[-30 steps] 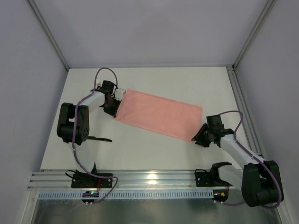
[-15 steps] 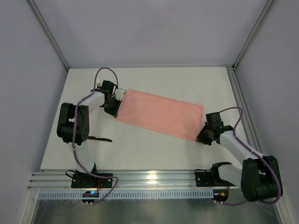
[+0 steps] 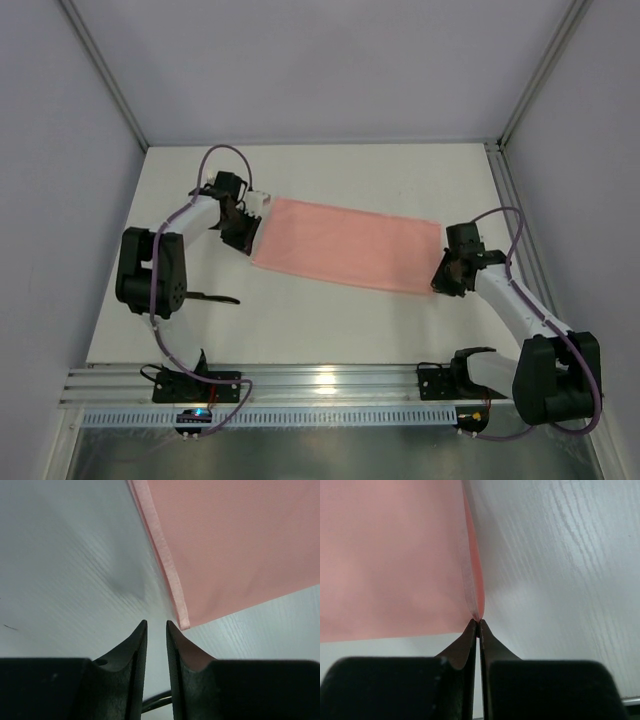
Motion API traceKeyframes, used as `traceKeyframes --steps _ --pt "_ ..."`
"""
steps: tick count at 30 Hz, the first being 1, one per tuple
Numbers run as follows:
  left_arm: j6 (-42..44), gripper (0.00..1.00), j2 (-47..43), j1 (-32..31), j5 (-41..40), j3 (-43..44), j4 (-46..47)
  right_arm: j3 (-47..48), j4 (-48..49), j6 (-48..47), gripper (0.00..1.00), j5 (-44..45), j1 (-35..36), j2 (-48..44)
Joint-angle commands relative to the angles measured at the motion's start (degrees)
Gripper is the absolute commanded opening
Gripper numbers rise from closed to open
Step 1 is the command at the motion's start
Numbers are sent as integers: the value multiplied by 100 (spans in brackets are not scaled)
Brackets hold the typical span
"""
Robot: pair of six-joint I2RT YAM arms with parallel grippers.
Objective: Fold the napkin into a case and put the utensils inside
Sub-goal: Pick up the rectangle-folded napkin from the center of the board.
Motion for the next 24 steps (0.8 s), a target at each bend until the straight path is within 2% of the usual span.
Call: traceKeyframes --steps 1,5,13,19,24 --pt "31 24 -256 15 127 145 -159 219 -357 -392 4 321 -182 -4" --pt "-48 25 -98 15 47 145 -80 447 -506 -551 4 550 -165 241" --pt "-286 25 245 7 425 119 -19 869 -542 -577 4 892 256 769" --pt "-330 24 351 -90 443 13 -18 1580 -665 -463 4 1165 1178 1585" --pt "-339 21 395 -152 443 -136 34 2871 -805 -436 4 1297 2223 2719"
